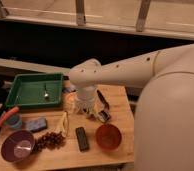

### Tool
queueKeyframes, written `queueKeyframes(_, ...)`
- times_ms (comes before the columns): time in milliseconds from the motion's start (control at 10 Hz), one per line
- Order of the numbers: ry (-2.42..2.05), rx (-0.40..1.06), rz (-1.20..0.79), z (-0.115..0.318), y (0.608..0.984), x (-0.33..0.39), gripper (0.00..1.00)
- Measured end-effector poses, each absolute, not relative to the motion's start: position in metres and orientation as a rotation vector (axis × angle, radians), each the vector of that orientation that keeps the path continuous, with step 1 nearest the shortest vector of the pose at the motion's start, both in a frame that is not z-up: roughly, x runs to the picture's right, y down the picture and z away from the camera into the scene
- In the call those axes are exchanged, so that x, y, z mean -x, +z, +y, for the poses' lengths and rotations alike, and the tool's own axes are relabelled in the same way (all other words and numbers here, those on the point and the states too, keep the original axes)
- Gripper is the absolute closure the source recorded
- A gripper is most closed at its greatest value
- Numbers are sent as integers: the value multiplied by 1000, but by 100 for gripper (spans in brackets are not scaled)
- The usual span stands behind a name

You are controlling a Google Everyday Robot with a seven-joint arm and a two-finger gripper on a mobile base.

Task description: Wipe red bowl with eraser

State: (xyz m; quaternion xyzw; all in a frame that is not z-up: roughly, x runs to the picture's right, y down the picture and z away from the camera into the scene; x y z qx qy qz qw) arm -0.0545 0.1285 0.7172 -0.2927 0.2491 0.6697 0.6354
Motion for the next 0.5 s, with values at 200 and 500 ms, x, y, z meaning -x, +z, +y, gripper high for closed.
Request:
queueKeyframes(200, 1463, 688, 608, 150, 735, 74, 28)
queueKeyframes(500, 1366, 743, 627, 177, 743, 94, 28)
